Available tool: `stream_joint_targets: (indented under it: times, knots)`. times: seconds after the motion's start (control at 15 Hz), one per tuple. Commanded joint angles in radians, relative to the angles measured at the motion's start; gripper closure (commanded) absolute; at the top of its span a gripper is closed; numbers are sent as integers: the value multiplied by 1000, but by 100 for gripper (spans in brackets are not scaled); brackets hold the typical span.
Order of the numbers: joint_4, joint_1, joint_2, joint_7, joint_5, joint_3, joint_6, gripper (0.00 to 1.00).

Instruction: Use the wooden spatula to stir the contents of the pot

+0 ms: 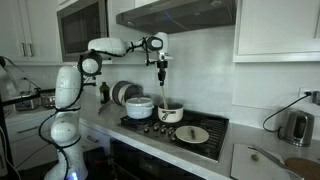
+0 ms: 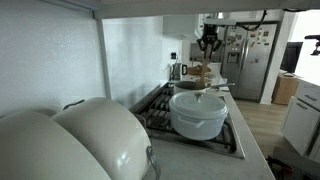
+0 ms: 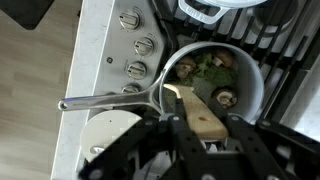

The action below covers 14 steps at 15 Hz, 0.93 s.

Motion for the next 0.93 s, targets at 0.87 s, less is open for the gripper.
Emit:
stream_joint_targets:
  times: [0.87]
  knots:
    - [93, 0, 124, -98, 8, 23, 52, 93]
